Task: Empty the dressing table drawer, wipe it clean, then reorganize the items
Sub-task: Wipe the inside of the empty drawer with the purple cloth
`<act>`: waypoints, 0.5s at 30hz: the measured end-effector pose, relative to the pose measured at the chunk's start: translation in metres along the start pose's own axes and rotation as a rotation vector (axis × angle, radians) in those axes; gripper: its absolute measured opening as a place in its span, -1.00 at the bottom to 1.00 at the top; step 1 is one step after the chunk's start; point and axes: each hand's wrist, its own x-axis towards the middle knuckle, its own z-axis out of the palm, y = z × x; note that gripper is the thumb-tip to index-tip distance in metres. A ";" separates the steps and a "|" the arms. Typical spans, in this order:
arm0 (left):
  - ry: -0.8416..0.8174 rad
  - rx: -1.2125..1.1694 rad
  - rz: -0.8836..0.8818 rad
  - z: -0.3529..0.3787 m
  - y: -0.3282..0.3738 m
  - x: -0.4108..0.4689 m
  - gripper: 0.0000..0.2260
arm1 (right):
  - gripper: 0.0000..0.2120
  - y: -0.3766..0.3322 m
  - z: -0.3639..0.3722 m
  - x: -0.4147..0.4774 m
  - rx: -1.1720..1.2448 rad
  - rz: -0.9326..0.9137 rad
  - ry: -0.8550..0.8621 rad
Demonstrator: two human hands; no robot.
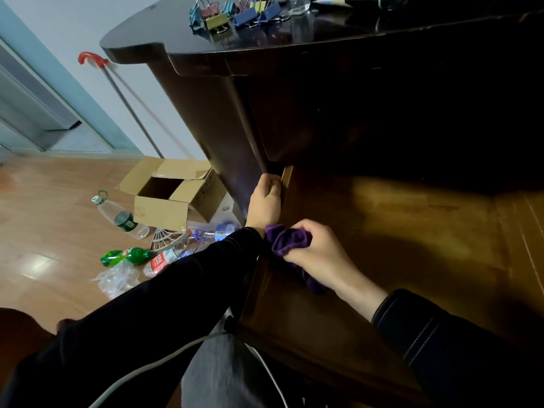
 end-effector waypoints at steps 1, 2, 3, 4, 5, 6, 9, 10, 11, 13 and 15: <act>0.001 0.008 0.001 -0.001 0.000 -0.001 -0.85 | -0.75 0.002 0.004 -0.003 0.000 0.004 -0.009; -0.003 0.018 0.001 -0.002 0.001 -0.002 -0.84 | -0.73 0.006 0.009 -0.006 -0.040 0.025 -0.033; -0.010 0.026 -0.001 -0.003 0.001 -0.003 -0.83 | -0.73 0.012 0.012 -0.008 -0.100 0.057 -0.068; -0.016 0.029 -0.004 -0.004 0.001 -0.004 -0.82 | -0.72 0.017 0.015 -0.009 -0.175 0.093 -0.105; -0.017 0.033 -0.006 -0.004 0.000 -0.004 -0.82 | -0.70 0.020 0.014 -0.007 -0.235 0.124 -0.131; -0.016 0.040 -0.005 -0.004 0.000 -0.005 -0.82 | -0.70 0.020 0.012 -0.005 -0.254 0.138 -0.137; -0.010 0.044 -0.007 -0.003 0.002 -0.005 -0.82 | -0.77 0.014 0.001 0.003 -0.187 0.075 -0.084; -0.009 0.039 -0.007 -0.003 0.003 -0.005 -0.82 | -0.78 0.012 0.001 0.004 -0.154 0.054 -0.061; -0.010 0.037 -0.005 -0.003 0.003 -0.005 -0.82 | -0.77 0.012 0.003 0.004 -0.132 0.046 -0.050; -0.013 0.039 -0.005 -0.004 0.004 -0.006 -0.82 | -0.73 0.018 0.011 -0.001 -0.163 0.067 -0.080; -0.024 0.044 -0.006 -0.005 0.004 -0.006 -0.81 | -0.62 0.025 0.017 -0.005 -0.280 0.125 -0.154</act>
